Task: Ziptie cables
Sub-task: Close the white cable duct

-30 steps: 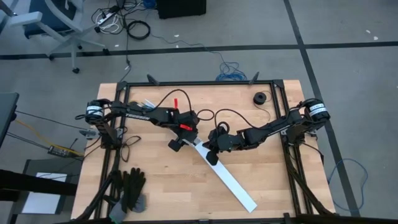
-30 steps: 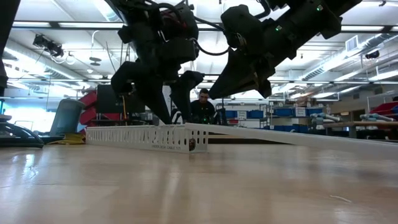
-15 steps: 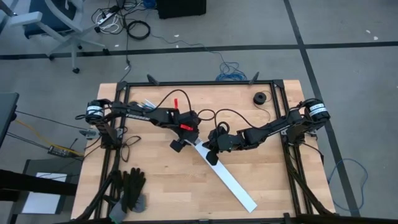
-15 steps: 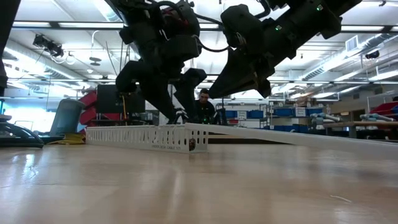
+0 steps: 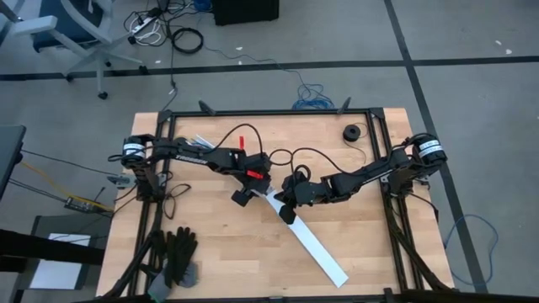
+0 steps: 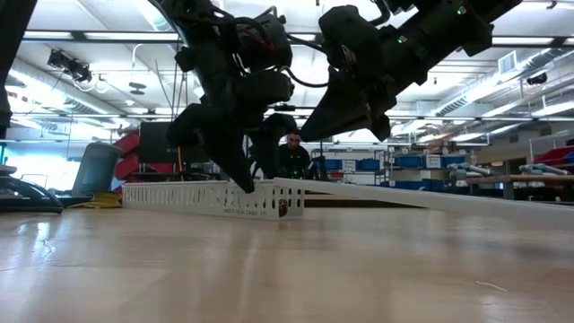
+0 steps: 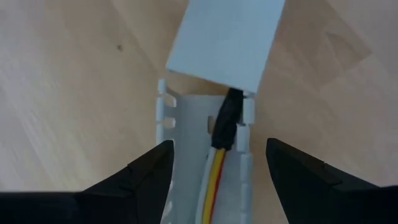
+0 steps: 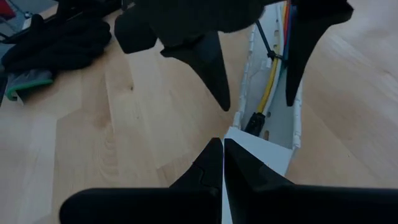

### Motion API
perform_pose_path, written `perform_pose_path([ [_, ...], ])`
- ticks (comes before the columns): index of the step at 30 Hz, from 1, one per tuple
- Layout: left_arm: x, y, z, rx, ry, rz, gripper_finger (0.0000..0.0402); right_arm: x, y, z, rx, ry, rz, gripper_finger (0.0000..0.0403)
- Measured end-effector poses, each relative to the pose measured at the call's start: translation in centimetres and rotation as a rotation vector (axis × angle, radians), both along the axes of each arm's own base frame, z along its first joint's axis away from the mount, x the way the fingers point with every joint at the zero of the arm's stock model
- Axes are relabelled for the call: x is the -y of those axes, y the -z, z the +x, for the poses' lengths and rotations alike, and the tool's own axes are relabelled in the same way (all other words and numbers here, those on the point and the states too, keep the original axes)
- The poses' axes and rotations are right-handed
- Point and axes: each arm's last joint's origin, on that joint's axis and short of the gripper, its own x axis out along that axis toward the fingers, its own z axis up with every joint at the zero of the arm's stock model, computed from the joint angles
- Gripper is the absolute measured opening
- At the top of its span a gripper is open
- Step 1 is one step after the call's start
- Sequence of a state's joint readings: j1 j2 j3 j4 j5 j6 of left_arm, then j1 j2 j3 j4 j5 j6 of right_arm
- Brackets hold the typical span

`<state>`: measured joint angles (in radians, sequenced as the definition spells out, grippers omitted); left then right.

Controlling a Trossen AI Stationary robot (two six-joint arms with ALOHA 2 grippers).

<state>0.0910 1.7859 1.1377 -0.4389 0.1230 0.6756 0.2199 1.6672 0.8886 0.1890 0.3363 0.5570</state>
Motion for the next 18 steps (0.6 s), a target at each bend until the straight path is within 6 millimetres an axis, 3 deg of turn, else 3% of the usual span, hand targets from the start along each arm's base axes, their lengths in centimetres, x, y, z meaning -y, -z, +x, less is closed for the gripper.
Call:
perform_pose_path([
  [9,0.2,-1.4,0.6,0.000,-0.038,0.078,0.0242,0.0,0.0,0.0,-0.006,-0.001,-0.003,0.0000],
  [18,0.2,-0.8,1.0,-0.005,-0.039,0.084,0.0280,-0.1,0.1,-0.1,-0.007,-0.005,-0.003,0.0000],
])
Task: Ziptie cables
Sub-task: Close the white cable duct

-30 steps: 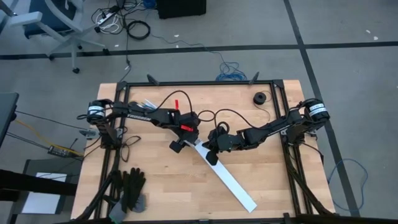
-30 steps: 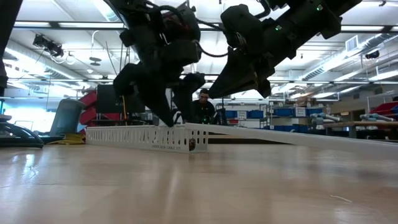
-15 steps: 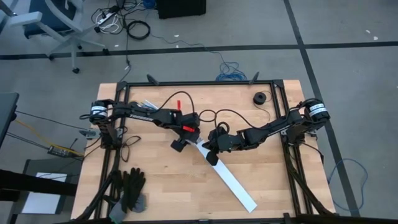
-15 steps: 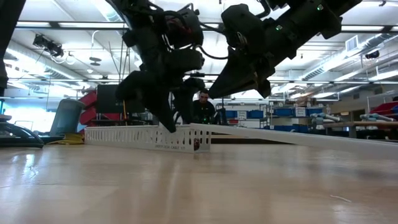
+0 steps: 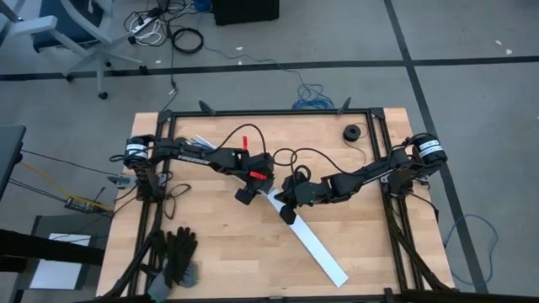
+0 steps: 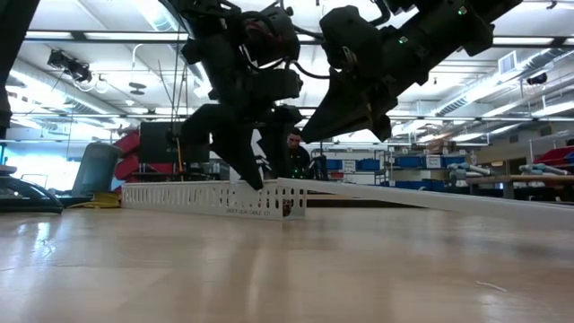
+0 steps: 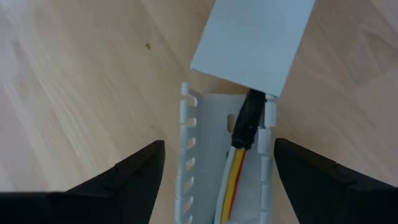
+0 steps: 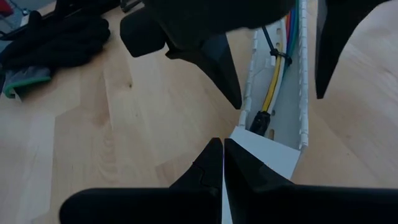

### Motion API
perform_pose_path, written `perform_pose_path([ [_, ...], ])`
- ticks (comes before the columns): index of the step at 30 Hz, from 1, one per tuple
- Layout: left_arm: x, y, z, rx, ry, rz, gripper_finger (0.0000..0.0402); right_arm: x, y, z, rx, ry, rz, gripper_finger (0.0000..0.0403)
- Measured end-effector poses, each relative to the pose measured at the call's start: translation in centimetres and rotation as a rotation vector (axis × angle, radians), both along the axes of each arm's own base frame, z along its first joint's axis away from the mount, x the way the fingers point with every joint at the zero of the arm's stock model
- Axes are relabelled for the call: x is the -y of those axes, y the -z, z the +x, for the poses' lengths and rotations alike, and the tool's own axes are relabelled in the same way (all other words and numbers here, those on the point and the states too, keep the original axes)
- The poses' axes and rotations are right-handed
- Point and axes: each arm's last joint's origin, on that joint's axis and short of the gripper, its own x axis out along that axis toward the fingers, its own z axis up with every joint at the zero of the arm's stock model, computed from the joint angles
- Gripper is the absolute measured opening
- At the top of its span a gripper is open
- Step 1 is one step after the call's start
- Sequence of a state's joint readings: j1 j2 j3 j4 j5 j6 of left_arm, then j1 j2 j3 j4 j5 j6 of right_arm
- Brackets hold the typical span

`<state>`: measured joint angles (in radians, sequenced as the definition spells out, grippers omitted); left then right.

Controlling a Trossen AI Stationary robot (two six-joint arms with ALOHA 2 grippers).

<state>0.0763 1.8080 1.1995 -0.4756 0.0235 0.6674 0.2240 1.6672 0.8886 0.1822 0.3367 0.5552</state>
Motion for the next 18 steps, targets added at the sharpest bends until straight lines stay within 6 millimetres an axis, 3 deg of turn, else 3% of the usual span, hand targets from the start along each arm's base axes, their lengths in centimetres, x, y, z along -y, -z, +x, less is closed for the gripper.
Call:
perform_pose_path([
  [18,0.1,1.3,0.3,-0.038,0.017,-0.037,0.0266,0.1,0.5,-0.3,-0.052,0.008,0.049,0.0000],
])
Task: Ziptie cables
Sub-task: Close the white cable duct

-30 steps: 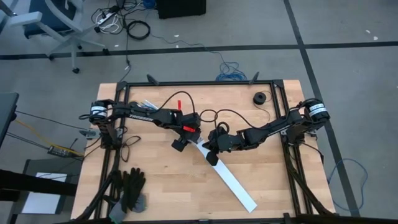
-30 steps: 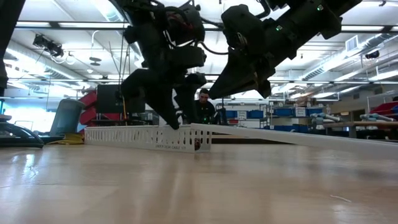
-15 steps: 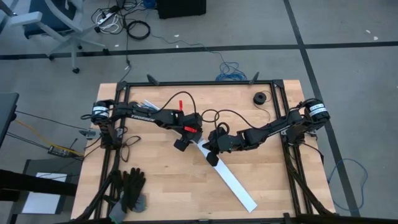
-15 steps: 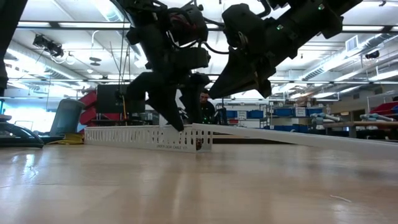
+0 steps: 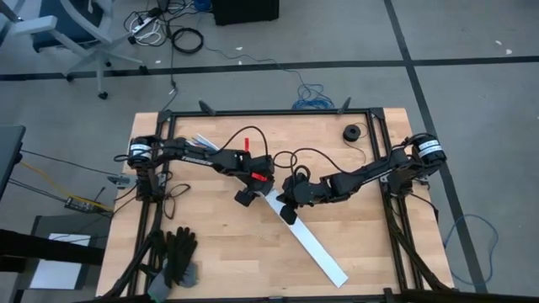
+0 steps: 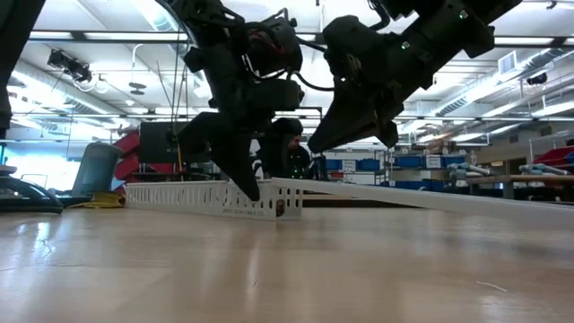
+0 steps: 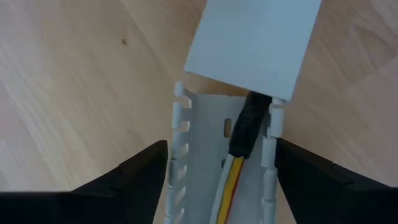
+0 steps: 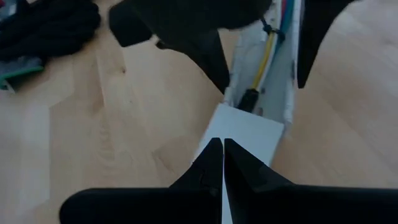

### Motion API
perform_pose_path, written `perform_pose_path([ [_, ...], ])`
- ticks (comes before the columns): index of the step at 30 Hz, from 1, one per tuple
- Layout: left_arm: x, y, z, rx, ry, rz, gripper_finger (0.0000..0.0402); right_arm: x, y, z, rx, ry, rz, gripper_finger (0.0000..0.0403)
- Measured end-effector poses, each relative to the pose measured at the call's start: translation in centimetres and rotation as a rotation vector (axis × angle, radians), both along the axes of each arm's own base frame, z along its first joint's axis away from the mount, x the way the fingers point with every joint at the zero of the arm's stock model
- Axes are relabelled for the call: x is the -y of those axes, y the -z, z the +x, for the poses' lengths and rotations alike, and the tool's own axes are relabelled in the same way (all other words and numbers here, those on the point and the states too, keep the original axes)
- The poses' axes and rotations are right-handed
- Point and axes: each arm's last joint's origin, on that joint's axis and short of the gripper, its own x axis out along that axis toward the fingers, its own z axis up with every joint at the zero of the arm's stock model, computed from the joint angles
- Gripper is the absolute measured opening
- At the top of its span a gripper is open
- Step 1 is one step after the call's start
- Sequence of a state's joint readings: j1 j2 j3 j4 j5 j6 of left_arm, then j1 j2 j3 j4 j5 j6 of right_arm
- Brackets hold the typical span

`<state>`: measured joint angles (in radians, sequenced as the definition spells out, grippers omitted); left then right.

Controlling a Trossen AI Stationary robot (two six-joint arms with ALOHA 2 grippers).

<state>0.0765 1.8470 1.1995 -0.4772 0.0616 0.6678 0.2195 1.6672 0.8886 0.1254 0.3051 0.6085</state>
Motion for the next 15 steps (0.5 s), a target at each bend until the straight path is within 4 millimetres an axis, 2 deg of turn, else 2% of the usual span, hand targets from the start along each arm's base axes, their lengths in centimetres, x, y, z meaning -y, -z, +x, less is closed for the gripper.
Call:
perform_pose_path([
  [7,0.0,0.0,0.0,0.003,0.000,0.000,0.0253,0.3,0.3,-0.1,-0.034,-0.006,0.058,0.0000],
  [15,0.0,0.0,0.0,-0.002,0.002,-0.003,0.0252,0.9,2.3,1.0,-0.059,-0.017,0.090,0.0000],
])
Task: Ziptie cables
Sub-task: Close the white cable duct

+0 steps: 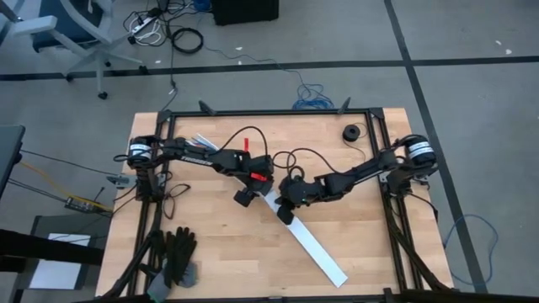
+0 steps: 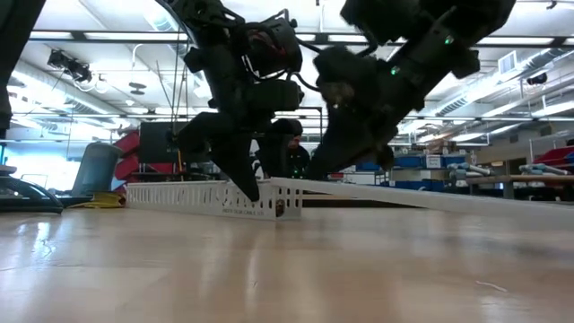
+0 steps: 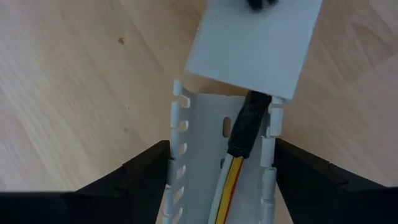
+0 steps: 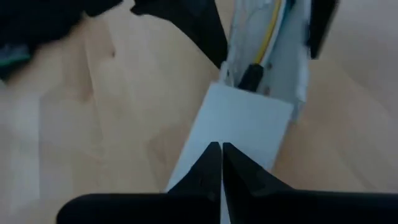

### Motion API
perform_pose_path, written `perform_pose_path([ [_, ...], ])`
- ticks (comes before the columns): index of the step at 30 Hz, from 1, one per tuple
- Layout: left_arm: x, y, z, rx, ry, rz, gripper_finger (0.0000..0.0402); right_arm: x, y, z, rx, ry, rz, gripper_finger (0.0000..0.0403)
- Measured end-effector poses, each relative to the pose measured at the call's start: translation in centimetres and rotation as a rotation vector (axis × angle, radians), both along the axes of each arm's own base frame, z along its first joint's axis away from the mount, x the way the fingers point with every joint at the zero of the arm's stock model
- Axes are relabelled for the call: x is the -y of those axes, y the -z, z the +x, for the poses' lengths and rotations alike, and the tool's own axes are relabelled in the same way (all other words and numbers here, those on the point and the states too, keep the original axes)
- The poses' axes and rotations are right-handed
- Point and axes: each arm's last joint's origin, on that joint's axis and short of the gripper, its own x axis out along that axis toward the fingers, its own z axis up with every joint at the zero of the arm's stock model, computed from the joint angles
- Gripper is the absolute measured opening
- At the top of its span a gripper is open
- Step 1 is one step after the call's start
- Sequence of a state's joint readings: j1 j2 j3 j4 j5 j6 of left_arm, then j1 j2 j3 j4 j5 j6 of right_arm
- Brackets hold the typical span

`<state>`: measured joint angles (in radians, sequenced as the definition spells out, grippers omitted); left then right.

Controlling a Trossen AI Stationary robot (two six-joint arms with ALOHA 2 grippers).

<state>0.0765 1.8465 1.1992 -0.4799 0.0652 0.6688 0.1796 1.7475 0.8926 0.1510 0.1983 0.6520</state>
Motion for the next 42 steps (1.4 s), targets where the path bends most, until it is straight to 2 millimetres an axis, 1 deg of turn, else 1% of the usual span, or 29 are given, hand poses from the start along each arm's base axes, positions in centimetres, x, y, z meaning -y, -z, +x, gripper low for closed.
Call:
perform_pose_path([
  [4,0.0,0.0,0.0,0.005,0.000,0.000,0.0252,0.1,0.5,0.2,0.000,0.006,-0.021,0.0000],
  [21,0.0,0.0,0.1,0.014,0.003,-0.006,0.0252,0.3,0.3,0.4,0.023,0.007,-0.073,0.0000],
  [26,0.0,-0.1,0.1,0.015,0.003,-0.006,0.0252,0.4,-0.3,0.2,0.037,0.015,-0.131,0.0000],
  [32,0.0,0.0,0.1,0.013,0.001,-0.007,0.0252,0.5,-2.0,-0.1,0.086,0.029,-0.150,0.0006],
  [34,0.0,0.0,0.1,0.012,0.000,-0.007,0.0252,0.5,-2.5,-0.2,0.096,0.008,-0.142,0.0017],
  [37,0.0,0.0,0.1,0.011,-0.014,-0.014,0.0252,0.6,-3.4,-0.5,0.119,-0.032,-0.084,0.0048],
  [40,0.0,0.0,0.1,0.010,-0.019,-0.017,0.0252,0.8,-4.2,-0.7,0.133,-0.052,0.009,0.0095],
  [42,0.0,0.0,0.1,0.010,-0.021,-0.017,0.0252,0.8,-4.4,-0.9,0.127,-0.065,0.061,0.0133],
])
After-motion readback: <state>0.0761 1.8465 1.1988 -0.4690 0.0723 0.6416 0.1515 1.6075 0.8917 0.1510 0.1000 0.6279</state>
